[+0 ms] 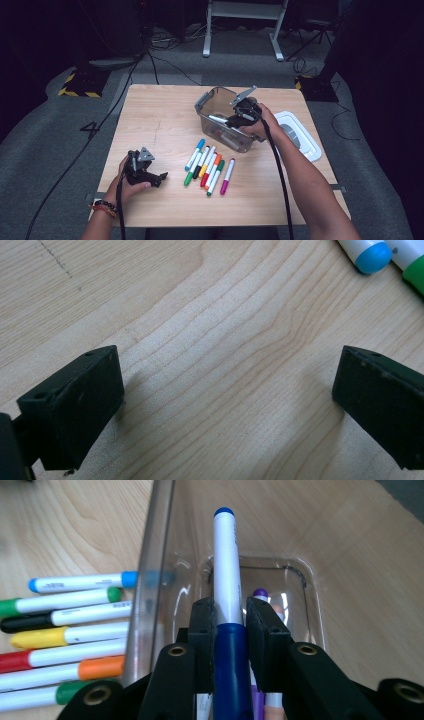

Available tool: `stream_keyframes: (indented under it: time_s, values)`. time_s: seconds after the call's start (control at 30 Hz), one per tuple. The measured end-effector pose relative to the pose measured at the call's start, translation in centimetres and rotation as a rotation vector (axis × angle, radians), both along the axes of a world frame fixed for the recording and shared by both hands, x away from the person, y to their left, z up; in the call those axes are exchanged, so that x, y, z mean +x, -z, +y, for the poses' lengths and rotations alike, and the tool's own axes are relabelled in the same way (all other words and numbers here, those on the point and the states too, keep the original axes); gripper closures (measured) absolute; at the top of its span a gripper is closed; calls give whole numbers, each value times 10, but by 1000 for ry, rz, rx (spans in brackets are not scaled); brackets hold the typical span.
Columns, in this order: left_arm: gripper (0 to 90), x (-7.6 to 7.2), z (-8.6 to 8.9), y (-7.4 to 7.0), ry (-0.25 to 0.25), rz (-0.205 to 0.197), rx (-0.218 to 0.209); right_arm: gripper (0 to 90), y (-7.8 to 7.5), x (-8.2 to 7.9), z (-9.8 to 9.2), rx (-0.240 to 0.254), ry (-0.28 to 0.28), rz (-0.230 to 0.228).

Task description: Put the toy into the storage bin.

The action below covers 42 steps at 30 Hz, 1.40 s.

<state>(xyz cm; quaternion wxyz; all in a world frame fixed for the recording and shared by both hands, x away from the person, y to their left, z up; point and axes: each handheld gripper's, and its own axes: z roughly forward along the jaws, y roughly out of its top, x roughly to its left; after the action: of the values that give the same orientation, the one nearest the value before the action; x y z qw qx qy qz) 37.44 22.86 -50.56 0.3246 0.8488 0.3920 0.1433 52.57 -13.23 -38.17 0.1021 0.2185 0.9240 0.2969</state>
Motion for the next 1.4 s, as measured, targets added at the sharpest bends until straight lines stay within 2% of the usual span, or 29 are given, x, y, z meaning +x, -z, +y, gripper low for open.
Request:
stream_keyframes:
  time_s: [0.13, 0.3, 0.4, 0.47, 0.6, 0.77, 0.87, 0.93, 1.03, 1.13, 1.33, 1.4]
  values:
    - [5, 0, 0, 0, 0, 0, 0, 746, 2, 1, 2, -34, 5, 6]
    - [5, 0, 0, 0, -2, 2, -3, 744, 7, 4, 2, -87, 7, 48]
    - [5, 0, 0, 0, -2, 2, -3, 740, 9, 5, 0, -99, 13, 74]
    - [5, 0, 0, 0, -2, 1, -3, 720, 9, 6, -1, -104, 20, 87]
    - [5, 0, 0, 0, -2, 1, -3, 628, 9, 7, -5, -106, 53, 70]
    - [5, 0, 0, 0, 0, 0, 0, 536, 0, 6, -17, -39, 91, 32]
    - [5, 0, 0, 0, 0, 0, 0, 457, -9, 1, -27, 6, 121, -9]
    - [5, 0, 0, 0, 0, -1, 1, 417, -17, -4, -35, 52, 142, -28]
    - [5, 0, 0, 0, 0, 0, 0, 369, -27, -16, -50, 118, 167, -63]
    - [5, 0, 0, 0, 0, -1, 1, 330, -31, -29, -61, 161, 176, -101]
    - [5, 0, 0, 0, 1, 0, 1, 267, -36, -59, -79, 228, 173, -151]
    - [5, 0, 0, 0, 0, -1, 1, 255, -36, -70, -81, 226, 169, -170]
